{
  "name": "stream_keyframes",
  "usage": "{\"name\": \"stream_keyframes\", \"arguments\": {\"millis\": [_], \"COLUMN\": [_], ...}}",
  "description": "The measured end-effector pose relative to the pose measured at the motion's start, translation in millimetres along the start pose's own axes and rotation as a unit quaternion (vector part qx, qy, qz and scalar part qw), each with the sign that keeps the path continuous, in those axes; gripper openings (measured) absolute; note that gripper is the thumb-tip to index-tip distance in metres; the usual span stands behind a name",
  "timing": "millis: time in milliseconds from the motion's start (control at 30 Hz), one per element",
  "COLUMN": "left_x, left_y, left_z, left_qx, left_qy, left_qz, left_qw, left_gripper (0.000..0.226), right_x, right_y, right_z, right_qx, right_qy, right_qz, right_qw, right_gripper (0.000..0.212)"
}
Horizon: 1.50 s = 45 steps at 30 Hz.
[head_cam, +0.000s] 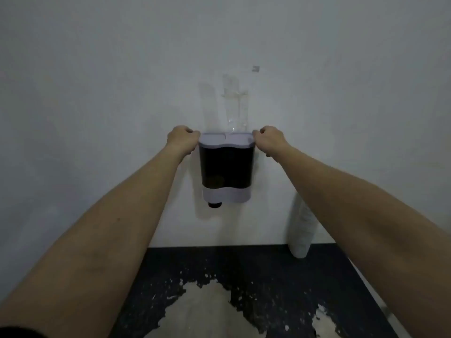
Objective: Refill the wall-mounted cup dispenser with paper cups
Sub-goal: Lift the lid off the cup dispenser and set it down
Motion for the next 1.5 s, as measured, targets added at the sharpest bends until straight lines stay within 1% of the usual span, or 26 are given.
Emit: {"name": "stream_keyframes", "arguments": {"millis": [67,133,233,333,400,567,733,900,1033,1133,1200,1300,1400,1500], "left_x": [2.6,9.3,17.2,18.6,19.4,22.4,23.3,14.0,1.9,-6.9,-12.1,-15.7,-13.3,-7.2], "left_y": [1.2,3.2,10.5,17.1,21.0,27.9,29.8,25.2,13.4,1.0,-10.1,-23.5,-39.0,-51.6], "left_z": [2.7,8.8,16.0,19.5,22.8,26.0,24.7,18.8,6.2,-4.4,-12.1,-21.7,-27.5,-28.4], "left_qx": [-0.002,0.009,0.025,0.031,0.032,0.029,0.011,-0.007,-0.012,-0.006,-0.004,0.0,0.013,0.029], "left_qy": [-0.019,-0.048,-0.111,-0.158,-0.171,-0.168,-0.172,-0.159,-0.161,-0.171,-0.184,-0.221,-0.278,-0.328], "left_qz": [-0.005,-0.022,-0.05,-0.075,-0.08,-0.066,-0.057,-0.037,-0.01,0.006,0.013,0.011,0.001,-0.012], "left_qw": [1.0,0.999,0.992,0.984,0.982,0.983,0.983,0.987,0.987,0.985,0.983,0.975,0.96,0.944], "left_gripper": [0.019,0.022,0.031,0.035,0.032,0.014,0.015,0.016,0.012,0.008,0.002,0.007,0.011,0.021], "right_x": [-6.9,-12.7,-18.9,-21.1,-23.4,-26.0,-22.5,-13.1,-1.8,9.6,15.5,19.2,15.3,9.4], "right_y": [2.5,1.8,5.4,9.9,15.1,23.8,29.5,23.7,11.3,-1.5,-12.4,-29.0,-46.4,-60.4], "right_z": [3.0,7.4,13.9,15.7,17.3,18.8,16.6,10.3,1.3,-4.4,-7.5,-10.4,-11.7,-10.0], "right_qx": [0.014,0.038,0.063,0.07,0.067,0.044,0.011,0.0,-0.004,-0.004,-0.009,-0.016,-0.021,-0.016], "right_qy": [0.09,0.179,0.238,0.265,0.271,0.278,0.264,0.242,0.226,0.179,0.158,0.159,0.171,0.193], "right_qz": [0.059,0.1,0.126,0.137,0.137,0.124,0.098,0.078,0.049,0.019,0.006,-0.007,-0.023,-0.046], "right_qw": [0.994,0.978,0.961,0.952,0.95,0.951,0.96,0.967,0.973,0.984,0.987,0.987,0.985,0.98], "right_gripper": [0.049,0.044,0.031,0.024,0.023,0.017,0.012,0.015,0.016,0.01,0.013,0.013,0.012,0.012]}}
Point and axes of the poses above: each hand's wrist, its own y-axis towards the middle knuckle, its own z-axis out of the palm, x = y × z, the point moved 2 cm from there along y, towards the middle knuckle, and after that the axes turned 4 degrees about x, right-handed, at the moved point
